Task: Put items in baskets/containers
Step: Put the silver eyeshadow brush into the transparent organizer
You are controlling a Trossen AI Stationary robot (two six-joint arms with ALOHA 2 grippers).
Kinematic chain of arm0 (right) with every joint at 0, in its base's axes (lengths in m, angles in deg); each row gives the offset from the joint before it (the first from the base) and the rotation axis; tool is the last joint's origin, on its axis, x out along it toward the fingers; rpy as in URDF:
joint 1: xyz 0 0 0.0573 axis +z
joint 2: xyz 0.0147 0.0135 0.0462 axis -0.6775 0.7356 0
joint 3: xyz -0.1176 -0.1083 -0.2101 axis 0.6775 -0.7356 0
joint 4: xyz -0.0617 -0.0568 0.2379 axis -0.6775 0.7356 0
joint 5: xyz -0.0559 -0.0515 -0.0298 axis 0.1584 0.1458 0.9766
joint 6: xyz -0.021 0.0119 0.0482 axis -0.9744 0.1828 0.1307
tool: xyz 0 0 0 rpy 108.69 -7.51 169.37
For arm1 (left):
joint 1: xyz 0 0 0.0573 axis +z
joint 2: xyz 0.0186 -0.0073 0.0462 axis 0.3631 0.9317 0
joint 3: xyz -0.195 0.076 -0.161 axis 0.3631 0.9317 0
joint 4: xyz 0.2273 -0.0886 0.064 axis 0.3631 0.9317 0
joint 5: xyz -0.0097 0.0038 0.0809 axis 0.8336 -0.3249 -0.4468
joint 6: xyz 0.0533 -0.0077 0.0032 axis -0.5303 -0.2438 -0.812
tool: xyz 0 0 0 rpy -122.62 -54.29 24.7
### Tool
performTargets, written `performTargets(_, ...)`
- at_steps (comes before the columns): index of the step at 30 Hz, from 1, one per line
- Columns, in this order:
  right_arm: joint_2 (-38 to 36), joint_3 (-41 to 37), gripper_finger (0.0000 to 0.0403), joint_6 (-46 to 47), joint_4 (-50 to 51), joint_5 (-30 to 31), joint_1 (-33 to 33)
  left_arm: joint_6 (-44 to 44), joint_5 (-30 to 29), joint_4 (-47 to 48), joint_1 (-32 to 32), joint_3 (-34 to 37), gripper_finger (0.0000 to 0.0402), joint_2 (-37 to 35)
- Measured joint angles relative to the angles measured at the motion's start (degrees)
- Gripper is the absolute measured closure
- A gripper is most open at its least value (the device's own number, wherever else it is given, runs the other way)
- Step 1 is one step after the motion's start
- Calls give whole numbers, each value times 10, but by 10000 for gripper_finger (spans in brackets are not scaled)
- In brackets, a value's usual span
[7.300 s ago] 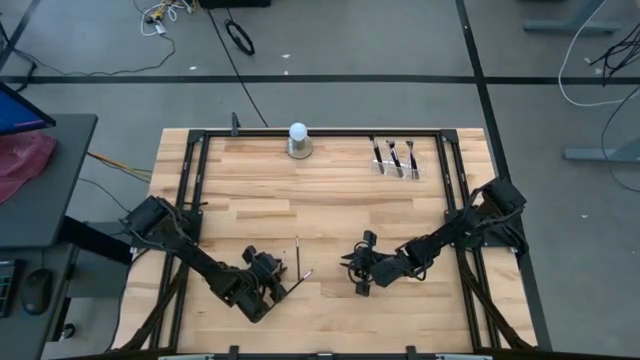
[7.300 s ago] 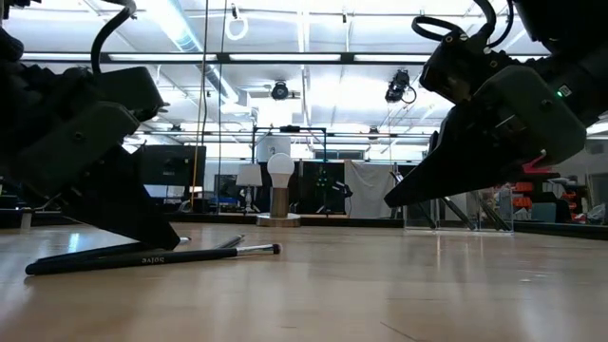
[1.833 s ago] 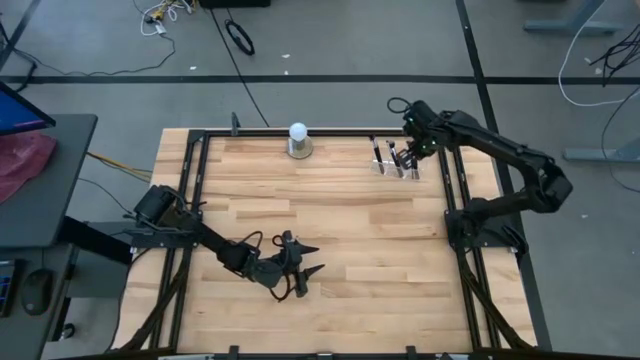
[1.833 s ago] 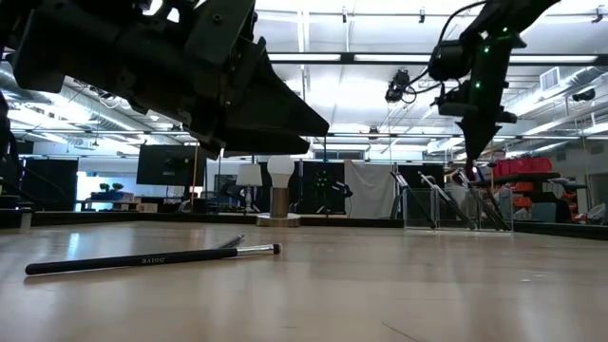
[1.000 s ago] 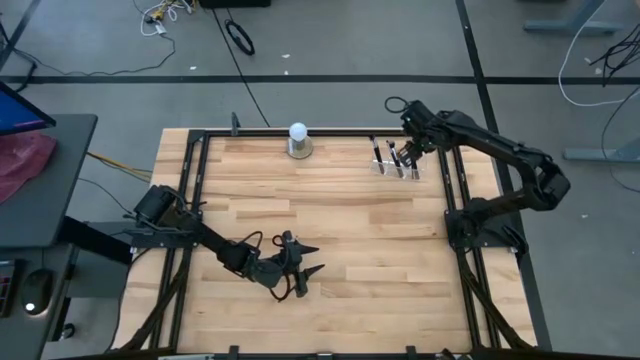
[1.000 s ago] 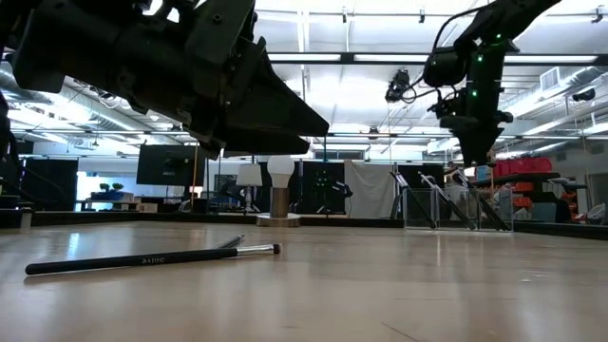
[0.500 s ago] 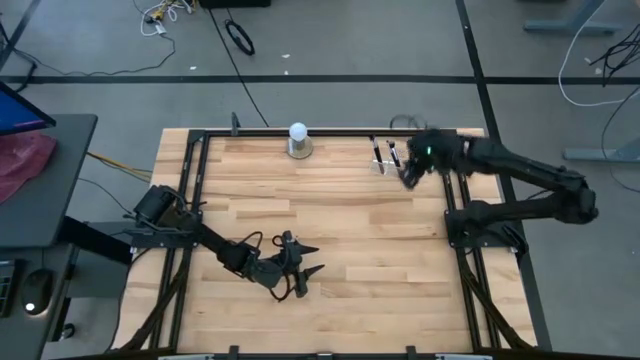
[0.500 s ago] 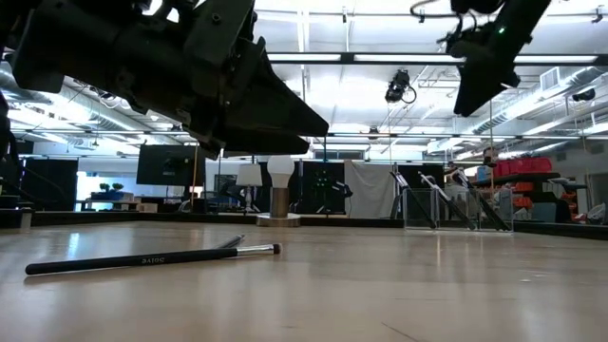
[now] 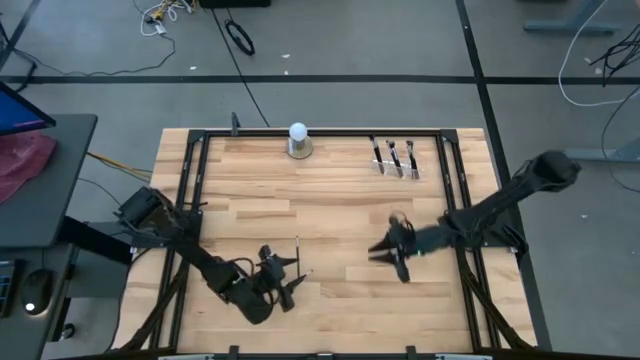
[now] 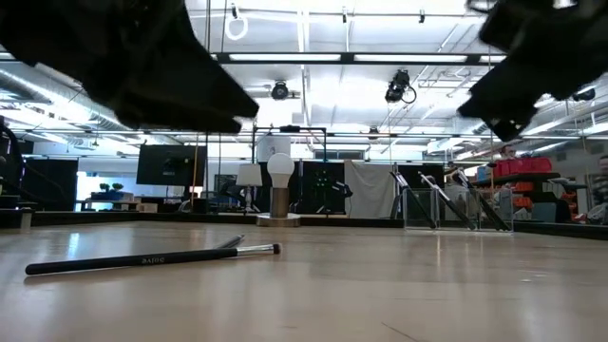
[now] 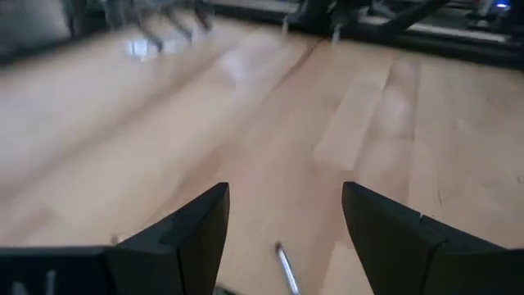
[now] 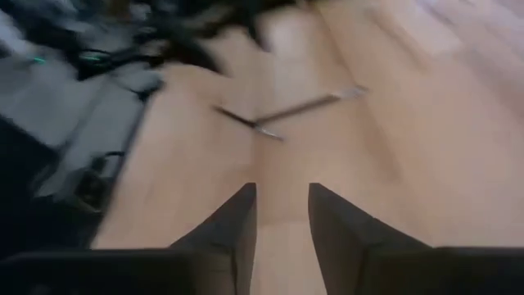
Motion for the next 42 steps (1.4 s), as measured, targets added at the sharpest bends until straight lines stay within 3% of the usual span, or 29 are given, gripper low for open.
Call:
performTargets(3, 57, -25, 297, -29, -137, 46, 60, 119, 46, 91, 18, -10, 159, 0)
performTargets(6, 108, -26, 305, -55, -201, 95, 96, 207, 107, 155, 48, -13, 159, 1)
performTargets(9, 149, -26, 311, -74, -252, 113, 107, 247, 130, 178, 72, -13, 159, 15)
performTargets(23, 191, -26, 316, -102, -295, 114, 108, 214, 114, 179, 114, -15, 166, 95)
performTargets(29, 191, -26, 316, -108, -308, 114, 107, 156, 136, 155, 140, 5, 205, 95)
performTargets(36, 191, -26, 316, -113, -316, 114, 107, 73, 148, 53, 165, 47, 246, 93)
performTargets(42, 191, -26, 316, -113, -321, 114, 106, 8, 172, 22, 192, 50, 302, 95)
